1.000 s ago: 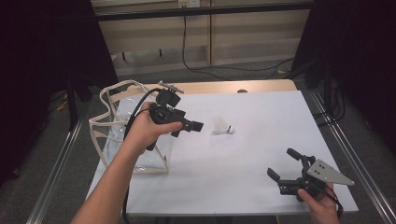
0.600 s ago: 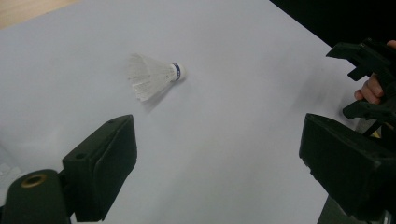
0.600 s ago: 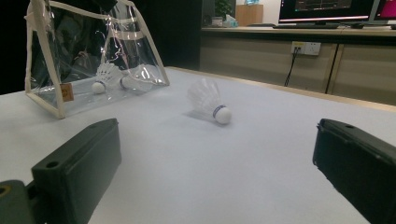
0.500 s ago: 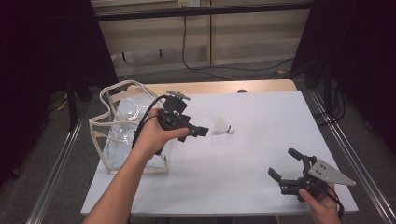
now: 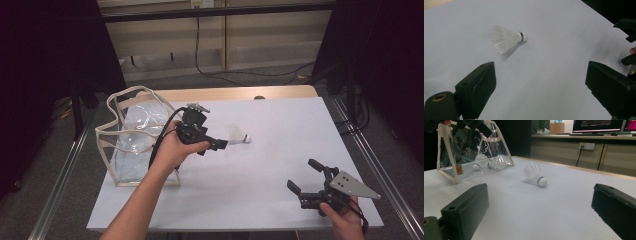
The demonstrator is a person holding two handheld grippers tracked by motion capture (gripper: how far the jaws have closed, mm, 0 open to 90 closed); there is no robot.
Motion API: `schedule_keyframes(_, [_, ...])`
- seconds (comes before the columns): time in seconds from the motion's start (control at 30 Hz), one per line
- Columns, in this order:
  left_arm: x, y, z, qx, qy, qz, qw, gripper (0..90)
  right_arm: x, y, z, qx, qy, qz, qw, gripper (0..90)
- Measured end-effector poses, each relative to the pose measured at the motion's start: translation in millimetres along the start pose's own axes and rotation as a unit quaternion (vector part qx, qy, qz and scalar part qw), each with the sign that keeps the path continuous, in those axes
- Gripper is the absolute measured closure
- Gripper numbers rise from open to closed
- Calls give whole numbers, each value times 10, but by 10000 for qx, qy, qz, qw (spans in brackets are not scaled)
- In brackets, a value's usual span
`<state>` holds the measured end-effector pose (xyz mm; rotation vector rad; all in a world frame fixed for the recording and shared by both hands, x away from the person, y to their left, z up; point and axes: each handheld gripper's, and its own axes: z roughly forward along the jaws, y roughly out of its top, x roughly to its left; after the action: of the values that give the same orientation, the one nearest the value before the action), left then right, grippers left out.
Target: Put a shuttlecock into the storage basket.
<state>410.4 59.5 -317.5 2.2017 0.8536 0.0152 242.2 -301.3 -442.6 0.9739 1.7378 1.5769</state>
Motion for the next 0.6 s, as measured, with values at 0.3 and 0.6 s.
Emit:
schedule_keyframes(0.3, [18,-43,133,-60,76,-13,10000,98,0,0,0,3,1,4,10000,6])
schedule_keyframes(0.6, [51,-111,294,-36,88,-30,9999,88,-2,-1,-4,-2,-1,2,10000,6])
